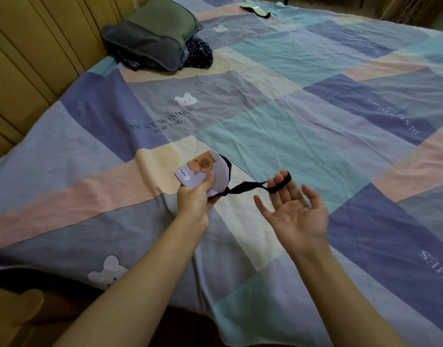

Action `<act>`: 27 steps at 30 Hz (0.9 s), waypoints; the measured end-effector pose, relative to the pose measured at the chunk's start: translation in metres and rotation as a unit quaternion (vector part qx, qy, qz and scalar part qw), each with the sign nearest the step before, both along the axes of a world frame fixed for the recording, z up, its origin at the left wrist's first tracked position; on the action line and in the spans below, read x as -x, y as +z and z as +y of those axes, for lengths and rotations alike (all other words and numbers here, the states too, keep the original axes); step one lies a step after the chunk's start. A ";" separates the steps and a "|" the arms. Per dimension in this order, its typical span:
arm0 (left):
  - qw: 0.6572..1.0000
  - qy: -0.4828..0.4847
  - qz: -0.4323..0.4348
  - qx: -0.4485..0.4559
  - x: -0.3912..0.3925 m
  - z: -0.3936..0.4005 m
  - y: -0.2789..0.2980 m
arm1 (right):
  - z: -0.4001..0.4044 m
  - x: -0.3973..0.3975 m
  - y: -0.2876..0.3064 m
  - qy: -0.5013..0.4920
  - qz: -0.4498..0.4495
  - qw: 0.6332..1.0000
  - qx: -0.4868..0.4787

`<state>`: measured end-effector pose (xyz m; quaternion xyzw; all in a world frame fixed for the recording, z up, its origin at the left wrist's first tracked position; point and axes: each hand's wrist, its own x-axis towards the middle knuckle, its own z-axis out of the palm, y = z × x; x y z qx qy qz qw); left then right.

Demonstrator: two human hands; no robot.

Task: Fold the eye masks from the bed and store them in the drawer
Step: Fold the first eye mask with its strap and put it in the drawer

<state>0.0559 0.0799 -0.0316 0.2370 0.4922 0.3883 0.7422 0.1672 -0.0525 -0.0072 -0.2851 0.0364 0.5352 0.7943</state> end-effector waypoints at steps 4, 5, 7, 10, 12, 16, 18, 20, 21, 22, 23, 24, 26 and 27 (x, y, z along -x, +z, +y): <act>0.998 -0.053 -0.043 0.010 -0.007 -0.011 -0.002 | 0.007 0.010 -0.015 -0.056 -0.044 0.993 0.093; 0.997 -0.064 -0.045 0.008 -0.007 -0.012 -0.002 | 0.008 0.014 -0.016 -0.062 -0.074 0.988 0.117; 0.996 -0.077 -0.051 0.007 -0.008 -0.014 -0.003 | 0.005 0.018 -0.021 -0.067 -0.140 0.978 0.140; 0.994 -0.087 -0.061 0.011 -0.007 -0.015 -0.003 | -0.002 0.022 -0.028 -0.028 -0.255 0.951 0.175; 0.994 -0.084 -0.067 0.022 -0.006 -0.015 -0.002 | -0.004 0.027 -0.029 0.001 -0.312 0.931 0.189; 0.991 -0.115 -0.066 0.016 -0.005 -0.021 -0.003 | -0.004 0.037 -0.025 0.028 -0.370 0.911 0.180; 0.985 -0.163 -0.053 -0.013 -0.004 -0.025 -0.004 | -0.004 0.042 -0.023 0.027 -0.379 0.911 0.162; 0.977 -0.204 -0.022 -0.060 -0.002 -0.029 -0.003 | -0.006 0.043 -0.021 0.019 -0.358 0.922 0.149; 0.971 -0.222 0.006 -0.092 0.000 -0.029 -0.002 | -0.007 0.043 -0.020 0.010 -0.346 0.926 0.148; 0.961 -0.242 0.035 -0.126 0.002 -0.029 -0.002 | -0.008 0.041 -0.021 0.000 -0.338 0.929 0.152; 0.951 -0.264 0.056 -0.154 0.004 -0.027 -0.002 | -0.009 0.039 -0.021 -0.011 -0.337 0.928 0.159; 0.938 -0.289 0.071 -0.177 0.006 -0.026 -0.002 | -0.011 0.036 -0.020 -0.017 -0.344 0.924 0.165; 0.910 -0.342 0.091 -0.216 0.010 -0.024 0.001 | -0.013 0.031 -0.017 -0.011 -0.376 0.912 0.163; 0.898 -0.364 0.094 -0.227 0.012 -0.023 0.002 | -0.013 0.028 -0.015 -0.003 -0.395 0.905 0.160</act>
